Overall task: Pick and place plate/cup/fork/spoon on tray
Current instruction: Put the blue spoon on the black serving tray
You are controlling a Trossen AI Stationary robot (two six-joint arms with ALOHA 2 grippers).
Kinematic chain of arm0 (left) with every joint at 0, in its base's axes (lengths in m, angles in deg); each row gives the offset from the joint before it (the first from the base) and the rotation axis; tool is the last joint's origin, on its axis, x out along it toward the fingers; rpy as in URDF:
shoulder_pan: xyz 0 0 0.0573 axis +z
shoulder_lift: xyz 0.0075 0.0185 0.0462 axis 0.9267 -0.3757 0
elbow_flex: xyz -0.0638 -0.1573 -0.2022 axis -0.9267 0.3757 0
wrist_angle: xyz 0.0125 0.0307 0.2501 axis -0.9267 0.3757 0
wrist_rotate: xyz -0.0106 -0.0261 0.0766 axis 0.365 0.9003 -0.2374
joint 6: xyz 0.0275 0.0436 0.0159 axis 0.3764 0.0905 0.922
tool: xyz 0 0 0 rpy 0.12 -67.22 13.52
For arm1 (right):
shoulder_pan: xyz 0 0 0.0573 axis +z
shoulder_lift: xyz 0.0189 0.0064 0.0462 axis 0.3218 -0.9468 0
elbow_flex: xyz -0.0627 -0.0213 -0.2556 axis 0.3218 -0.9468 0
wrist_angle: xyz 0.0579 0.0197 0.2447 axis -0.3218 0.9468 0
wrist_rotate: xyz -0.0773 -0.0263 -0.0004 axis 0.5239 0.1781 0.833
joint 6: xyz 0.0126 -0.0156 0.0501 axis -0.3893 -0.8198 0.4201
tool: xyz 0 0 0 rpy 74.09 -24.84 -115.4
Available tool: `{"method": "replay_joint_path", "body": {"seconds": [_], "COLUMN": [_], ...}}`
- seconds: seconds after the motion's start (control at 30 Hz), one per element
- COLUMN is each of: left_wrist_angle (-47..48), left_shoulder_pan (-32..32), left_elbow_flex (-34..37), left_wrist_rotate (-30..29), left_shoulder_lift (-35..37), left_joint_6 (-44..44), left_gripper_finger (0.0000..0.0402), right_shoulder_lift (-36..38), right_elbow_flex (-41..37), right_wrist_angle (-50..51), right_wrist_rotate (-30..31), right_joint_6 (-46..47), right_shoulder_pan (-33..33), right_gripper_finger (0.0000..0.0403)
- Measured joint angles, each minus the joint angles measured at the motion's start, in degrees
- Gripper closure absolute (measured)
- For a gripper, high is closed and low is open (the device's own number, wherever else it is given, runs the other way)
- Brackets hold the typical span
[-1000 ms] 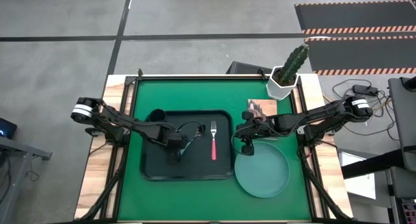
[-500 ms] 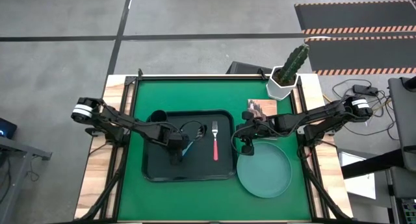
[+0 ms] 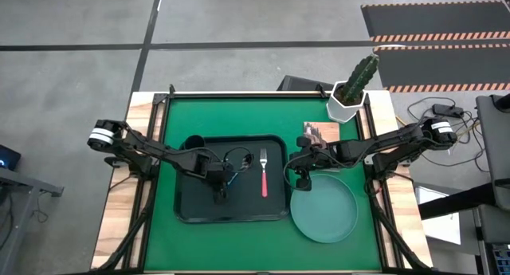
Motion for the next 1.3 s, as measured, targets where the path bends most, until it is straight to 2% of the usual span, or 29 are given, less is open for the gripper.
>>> {"method": "replay_joint_path", "body": {"seconds": [0.3, 0.63, 0.97, 1.2, 1.3], "left_wrist_angle": [9.08, 2.49, 0.45, -5.3, -5.78], "left_shoulder_pan": [-0.1, -1.38, -1.58, -1.57, -1.73], "left_elbow_flex": [-0.83, 0.54, 0.33, 0.48, -0.76], "left_wrist_rotate": [0.23, 1.75, 1.52, -1.78, -1.69], "left_shoulder_lift": [0.33, -0.53, -0.44, -0.76, -0.01], "left_joint_6": [-1.22, -1.33, -1.29, -0.9, 3.14], "left_gripper_finger": [0.0385, 0.0385, 0.0385, 0.0385, 0.0385], "right_shoulder_lift": [0.0, 0.0, -0.1, -1.77, -2.95], "right_elbow_flex": [-0.23, -0.33, -0.35, -0.37, -0.37], "right_wrist_angle": [-1.71, -1.83, -3.31, -6.85, -9.35], "right_wrist_rotate": [-0.01, 0.0, -0.02, -0.07, -0.17], "right_joint_6": [-0.04, -0.09, 0.27, 5.11, 8.07], "right_shoulder_pan": [0.0, 0.0, 0.0, 0.11, 0.11], "right_gripper_finger": [0.0376, 0.0376, 0.0376, 0.0376, 0.0376]}}
